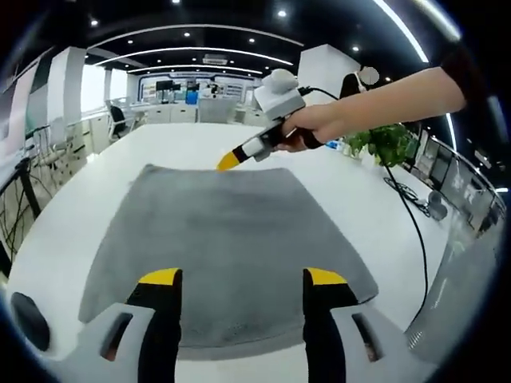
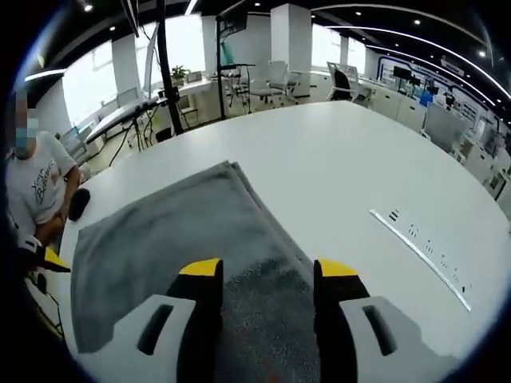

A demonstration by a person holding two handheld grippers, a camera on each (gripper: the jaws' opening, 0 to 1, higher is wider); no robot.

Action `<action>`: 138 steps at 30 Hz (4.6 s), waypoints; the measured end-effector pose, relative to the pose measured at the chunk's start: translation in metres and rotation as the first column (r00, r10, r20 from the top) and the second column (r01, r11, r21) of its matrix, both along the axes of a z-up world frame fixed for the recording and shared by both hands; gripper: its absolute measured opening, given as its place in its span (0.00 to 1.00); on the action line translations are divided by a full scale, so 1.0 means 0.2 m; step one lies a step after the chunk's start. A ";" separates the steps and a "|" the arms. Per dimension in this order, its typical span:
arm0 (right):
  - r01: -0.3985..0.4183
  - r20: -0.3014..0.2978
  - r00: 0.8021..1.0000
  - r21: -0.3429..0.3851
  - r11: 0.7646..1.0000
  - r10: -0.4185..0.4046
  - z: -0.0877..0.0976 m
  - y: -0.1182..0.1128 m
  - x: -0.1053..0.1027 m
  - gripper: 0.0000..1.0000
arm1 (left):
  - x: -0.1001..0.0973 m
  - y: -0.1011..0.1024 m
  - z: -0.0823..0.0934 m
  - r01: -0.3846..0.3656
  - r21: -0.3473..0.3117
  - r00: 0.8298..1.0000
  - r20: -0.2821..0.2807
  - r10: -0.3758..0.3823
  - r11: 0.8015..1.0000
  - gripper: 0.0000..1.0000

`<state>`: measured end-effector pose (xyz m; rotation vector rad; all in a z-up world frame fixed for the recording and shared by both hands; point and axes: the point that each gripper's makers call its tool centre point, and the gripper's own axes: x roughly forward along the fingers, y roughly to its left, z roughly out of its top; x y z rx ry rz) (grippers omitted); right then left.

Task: Fold the towel on the table until its edges align and the towel forms a compact rectangular stack.

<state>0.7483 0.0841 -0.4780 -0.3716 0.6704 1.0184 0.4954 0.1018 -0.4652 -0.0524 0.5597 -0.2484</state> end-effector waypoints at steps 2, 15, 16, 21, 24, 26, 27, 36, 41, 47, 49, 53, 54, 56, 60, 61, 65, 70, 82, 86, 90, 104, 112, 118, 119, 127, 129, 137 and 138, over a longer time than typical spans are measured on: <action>0.001 -0.001 1.000 0.002 1.000 -0.001 0.02 -0.04 -0.02 0.44 | 0.00 -0.04 0.00 0.019 -0.002 1.000 -0.002 -0.019 1.000 0.63; 0.043 -0.014 0.999 -0.012 0.999 -0.043 0.02 -0.25 -0.02 0.43 | 0.00 -0.21 0.00 0.102 -0.010 0.994 -0.028 -0.102 0.995 0.63; 0.047 -0.014 0.999 -0.012 0.999 -0.047 0.02 -0.26 -0.01 0.43 | 0.00 -0.22 0.01 0.107 -0.009 0.994 -0.028 -0.107 0.994 0.63; 0.080 -0.017 0.997 -0.003 0.997 -0.080 0.04 -0.34 0.01 0.42 | 0.01 -0.27 0.00 0.123 -0.017 0.992 -0.032 -0.123 0.992 0.63; 0.092 -0.011 0.996 -0.003 0.996 -0.092 0.04 -0.39 0.03 0.42 | 0.02 -0.30 0.00 0.133 -0.018 0.990 -0.036 -0.133 0.991 0.63; 0.097 -0.009 0.995 -0.006 0.995 -0.097 0.05 -0.42 0.04 0.42 | 0.02 -0.33 0.00 0.144 -0.018 0.989 -0.036 -0.145 0.989 0.63; 0.100 -0.008 0.995 -0.008 0.995 -0.100 0.04 -0.43 0.03 0.41 | 0.02 -0.34 0.00 0.151 -0.019 0.988 -0.038 -0.152 0.988 0.63; 0.122 -0.019 0.992 -0.021 0.992 -0.122 0.01 -0.54 0.04 0.41 | 0.01 -0.46 -0.01 0.196 -0.028 0.979 -0.047 -0.197 0.980 0.63; 0.141 -0.024 0.990 -0.023 0.990 -0.142 -0.01 -0.60 0.06 0.40 | 0.00 -0.54 -0.02 0.230 -0.035 0.971 -0.060 -0.232 0.973 0.63; 0.163 -0.029 0.986 -0.029 0.986 -0.164 -0.01 -0.68 0.05 0.39 | -0.02 -0.59 -0.03 0.271 -0.037 0.959 -0.080 -0.273 0.962 0.61; 0.174 -0.036 0.984 -0.031 0.984 -0.175 -0.02 -0.69 0.05 0.38 | -0.02 -0.61 -0.04 0.281 -0.035 0.956 -0.084 -0.283 0.959 0.61; 0.189 -0.048 0.981 -0.030 0.981 -0.190 -0.05 -0.72 0.06 0.35 | -0.03 -0.65 -0.05 0.303 -0.037 0.947 -0.099 -0.305 0.952 0.58; 0.193 -0.053 0.979 -0.029 0.981 -0.195 -0.05 -0.72 0.05 0.35 | -0.03 -0.66 -0.05 0.311 -0.035 0.944 -0.102 -0.313 0.950 0.58; 0.196 -0.059 0.979 -0.028 0.980 -0.198 -0.06 -0.73 0.04 0.34 | -0.04 -0.68 -0.05 0.320 -0.038 0.940 -0.110 -0.322 0.947 0.56; 0.208 -0.068 0.975 -0.025 0.978 -0.209 -0.09 -0.74 0.03 0.33 | -0.05 -0.70 -0.06 0.333 -0.041 0.934 -0.121 -0.336 0.942 0.50; 0.210 -0.070 0.975 -0.023 0.977 -0.212 -0.09 -0.74 0.03 0.33 | -0.06 -0.71 -0.07 0.341 -0.042 0.931 -0.123 -0.344 0.939 0.49; 0.217 -0.083 0.972 -0.028 0.976 -0.218 -0.12 -0.76 0.02 0.32 | -0.07 -0.74 -0.08 0.375 -0.035 0.917 -0.133 -0.376 0.926 0.45; 0.221 -0.089 0.971 -0.029 0.975 -0.222 -0.12 -0.76 -0.01 0.31 | -0.11 -0.80 -0.09 0.403 -0.046 0.902 -0.147 -0.405 0.914 0.38; 0.239 -0.115 0.964 -0.033 0.970 -0.241 -0.17 -0.75 -0.01 0.27 | -0.17 -0.85 -0.16 0.441 -0.077 0.870 -0.206 -0.447 0.894 0.25; 0.246 -0.122 0.961 -0.040 0.968 -0.249 -0.17 -0.76 -0.03 0.26 | -0.18 -0.86 -0.19 0.475 -0.039 0.850 -0.238 -0.470 0.879 0.25; 0.242 -0.133 0.960 -0.050 0.969 -0.247 -0.20 -0.76 -0.03 0.24 | -0.21 -0.88 -0.21 0.527 0.028 0.821 -0.274 -0.500 0.850 0.24; 0.199 -0.101 0.974 -0.048 0.979 -0.203 -0.20 -0.73 -0.04 0.10 | -0.20 -0.86 -0.25 0.501 0.044 0.833 -0.295 -0.468 0.864 0.20; 0.228 -0.108 0.967 -0.027 0.973 -0.229 -0.20 -0.73 -0.04 0.06 | -0.18 -0.85 -0.26 0.492 0.078 0.839 -0.307 -0.449 0.867 0.12; 0.222 -0.104 0.969 -0.023 0.975 -0.223 -0.19 -0.74 -0.05 0.05 | -0.16 -0.84 -0.26 0.475 0.079 0.847 -0.312 -0.430 0.877 0.06; 0.222 -0.106 0.969 -0.021 0.975 -0.223 -0.19 -0.74 -0.05 0.05 | -0.16 -0.84 -0.26 0.469 0.074 0.848 -0.316 -0.425 0.880 0.05; 0.215 -0.113 0.970 -0.017 0.976 -0.215 -0.19 -0.81 -0.06 0.04 | -0.19 -0.93 -0.26 0.535 0.065 0.809 -0.327 -0.488 0.842 0.04; 0.215 -0.115 0.970 -0.019 0.976 -0.216 -0.18 -0.84 -0.08 0.04 | -0.19 -0.97 -0.25 0.546 0.049 0.799 -0.329 -0.503 0.836 0.04; 0.200 -0.107 0.973 -0.028 0.979 -0.202 -0.20 -0.97 -0.07 0.03 | -0.23 -1.15 -0.19 0.577 0.001 0.778 -0.306 -0.549 0.817 0.04; 0.207 -0.112 0.972 -0.027 0.978 -0.209 -0.21 -0.99 -0.06 0.03 | -0.23 -1.17 -0.19 0.580 -0.002 0.776 -0.303 -0.554 0.814 0.04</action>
